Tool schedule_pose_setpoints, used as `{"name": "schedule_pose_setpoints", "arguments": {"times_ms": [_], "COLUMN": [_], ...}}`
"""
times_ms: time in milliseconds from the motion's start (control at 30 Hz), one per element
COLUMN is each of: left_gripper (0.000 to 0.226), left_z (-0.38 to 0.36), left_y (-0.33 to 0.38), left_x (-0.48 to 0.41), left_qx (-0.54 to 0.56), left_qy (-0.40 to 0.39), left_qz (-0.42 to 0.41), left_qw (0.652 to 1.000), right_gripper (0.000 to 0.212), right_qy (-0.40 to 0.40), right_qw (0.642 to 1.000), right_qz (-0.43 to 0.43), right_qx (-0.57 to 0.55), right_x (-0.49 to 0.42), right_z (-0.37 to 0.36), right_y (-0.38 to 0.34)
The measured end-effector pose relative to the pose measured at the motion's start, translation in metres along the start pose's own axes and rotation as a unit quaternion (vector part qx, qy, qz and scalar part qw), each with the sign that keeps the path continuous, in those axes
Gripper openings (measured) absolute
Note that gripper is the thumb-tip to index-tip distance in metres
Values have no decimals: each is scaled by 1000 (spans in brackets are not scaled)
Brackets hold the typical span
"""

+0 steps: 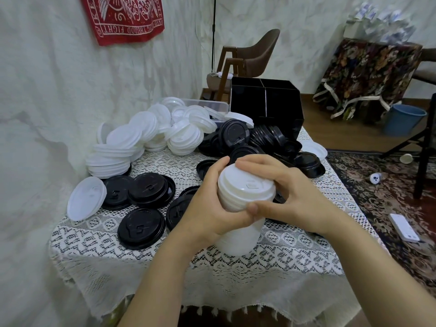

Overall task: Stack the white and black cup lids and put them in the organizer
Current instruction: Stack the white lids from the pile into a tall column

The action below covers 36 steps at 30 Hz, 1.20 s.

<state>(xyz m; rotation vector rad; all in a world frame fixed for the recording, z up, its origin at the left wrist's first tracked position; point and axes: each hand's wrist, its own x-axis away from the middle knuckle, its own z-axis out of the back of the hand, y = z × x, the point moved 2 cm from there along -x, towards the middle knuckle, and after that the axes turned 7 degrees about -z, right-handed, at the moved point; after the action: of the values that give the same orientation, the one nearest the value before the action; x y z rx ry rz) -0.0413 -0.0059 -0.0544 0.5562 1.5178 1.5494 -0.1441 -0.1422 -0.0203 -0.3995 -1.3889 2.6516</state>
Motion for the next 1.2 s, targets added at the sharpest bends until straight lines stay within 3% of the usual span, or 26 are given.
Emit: {"name": "schedule_pose_setpoints", "arguments": {"times_ms": [233, 400, 567, 800, 1000, 1100, 1200], "left_gripper": [104, 79, 74, 76, 70, 76, 77], "left_z": [4, 7, -1, 0, -2, -1, -1], "left_y": [0, 11, 10, 8, 5, 1, -2], "left_x": [2, 5, 2, 1, -3, -5, -7], "left_qx": [28, 99, 14, 38, 53, 51, 45], "left_qy": [-30, -40, -6, -26, -13, -9, -16], "left_qz": [0, -33, -31, -13, -25, -18, -7], "left_qw": [999, 994, 999, 999, 998, 998, 999], "right_gripper": [63, 65, 64, 65, 62, 56, 54], "right_qy": [-12, -10, 7, 9, -67, -18, 99], "right_qw": [1000, 1000, 1000, 1000, 997, 997, 995], "right_qz": [4, 7, 9, 9, -4, 6, 0], "right_qx": [-22, -12, 11, 29, -36, -73, 1], "right_x": [3, 5, 7, 10, 8, -1, -27], "right_z": [-4, -6, -11, -14, -1, 7, 21], "right_y": [4, 7, 6, 4, 10, 11, 19]}}
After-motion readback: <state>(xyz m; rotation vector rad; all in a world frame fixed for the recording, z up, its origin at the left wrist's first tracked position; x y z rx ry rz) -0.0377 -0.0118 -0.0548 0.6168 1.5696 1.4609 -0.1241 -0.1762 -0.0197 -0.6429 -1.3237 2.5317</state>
